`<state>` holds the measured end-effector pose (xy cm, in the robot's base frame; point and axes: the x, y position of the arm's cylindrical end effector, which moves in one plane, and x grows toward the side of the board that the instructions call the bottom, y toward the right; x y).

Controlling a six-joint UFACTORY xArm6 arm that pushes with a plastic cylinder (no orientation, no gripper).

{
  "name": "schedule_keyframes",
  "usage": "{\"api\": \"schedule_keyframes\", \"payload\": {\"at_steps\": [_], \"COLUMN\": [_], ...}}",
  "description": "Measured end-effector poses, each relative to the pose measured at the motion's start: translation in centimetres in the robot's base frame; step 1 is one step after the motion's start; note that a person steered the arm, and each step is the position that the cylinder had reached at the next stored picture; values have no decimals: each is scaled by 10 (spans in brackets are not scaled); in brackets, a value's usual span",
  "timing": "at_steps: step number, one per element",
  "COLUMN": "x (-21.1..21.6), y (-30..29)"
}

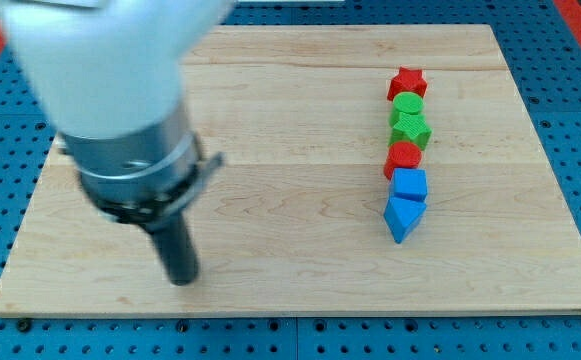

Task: Move the yellow hexagon to the top center

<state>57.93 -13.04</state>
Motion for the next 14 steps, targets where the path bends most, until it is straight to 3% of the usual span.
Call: {"api": "schedule_keyframes", "payload": {"at_steps": [3, 4, 5, 7, 8, 9, 10, 12, 13, 14], "x": [-12, -62, -125, -227, -220, -151, -192, -288, -258, -272], "y": [-94, -99, -78, 41, 55, -3, -46, 152, 99, 56]}}
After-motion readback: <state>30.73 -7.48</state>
